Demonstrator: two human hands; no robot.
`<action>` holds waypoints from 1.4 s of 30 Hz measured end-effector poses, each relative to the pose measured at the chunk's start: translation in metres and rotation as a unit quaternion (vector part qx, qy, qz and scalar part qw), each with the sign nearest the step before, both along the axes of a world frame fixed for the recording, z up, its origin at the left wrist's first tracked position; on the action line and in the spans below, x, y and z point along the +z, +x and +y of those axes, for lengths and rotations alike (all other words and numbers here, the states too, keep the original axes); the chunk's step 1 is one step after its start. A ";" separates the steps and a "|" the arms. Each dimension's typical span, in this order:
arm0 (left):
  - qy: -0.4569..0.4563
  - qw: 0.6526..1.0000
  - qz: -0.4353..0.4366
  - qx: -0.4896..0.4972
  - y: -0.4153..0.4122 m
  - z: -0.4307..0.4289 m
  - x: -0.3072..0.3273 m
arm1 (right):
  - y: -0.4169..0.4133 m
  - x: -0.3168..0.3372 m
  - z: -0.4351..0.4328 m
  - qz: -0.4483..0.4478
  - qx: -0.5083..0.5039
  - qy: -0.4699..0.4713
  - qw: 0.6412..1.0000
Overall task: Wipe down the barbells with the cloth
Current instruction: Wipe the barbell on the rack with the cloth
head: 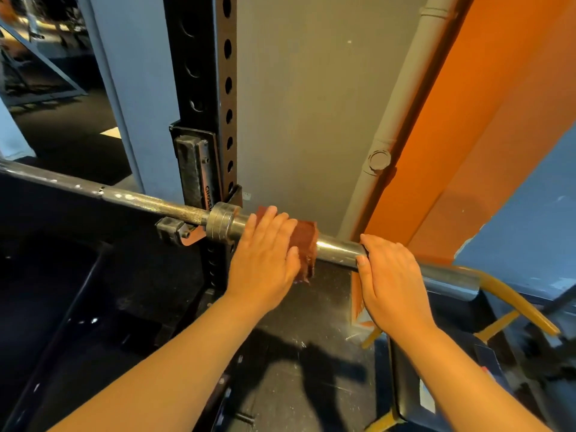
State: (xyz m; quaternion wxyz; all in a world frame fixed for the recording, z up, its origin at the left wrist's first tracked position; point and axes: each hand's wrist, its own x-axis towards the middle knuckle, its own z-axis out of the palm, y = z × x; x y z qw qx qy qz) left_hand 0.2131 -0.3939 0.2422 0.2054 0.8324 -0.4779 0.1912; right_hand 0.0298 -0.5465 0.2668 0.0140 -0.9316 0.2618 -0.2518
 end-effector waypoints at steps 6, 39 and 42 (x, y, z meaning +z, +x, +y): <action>-0.003 0.995 0.042 0.091 -0.024 -0.020 0.007 | 0.007 -0.003 0.002 0.011 -0.020 -0.013 1.000; 0.028 0.999 -0.022 -0.020 -0.054 -0.049 0.000 | -0.044 0.002 -0.031 0.026 -0.065 0.026 0.997; 0.001 0.998 0.028 0.049 -0.067 -0.058 0.006 | -0.042 -0.002 -0.030 0.024 -0.075 0.008 0.997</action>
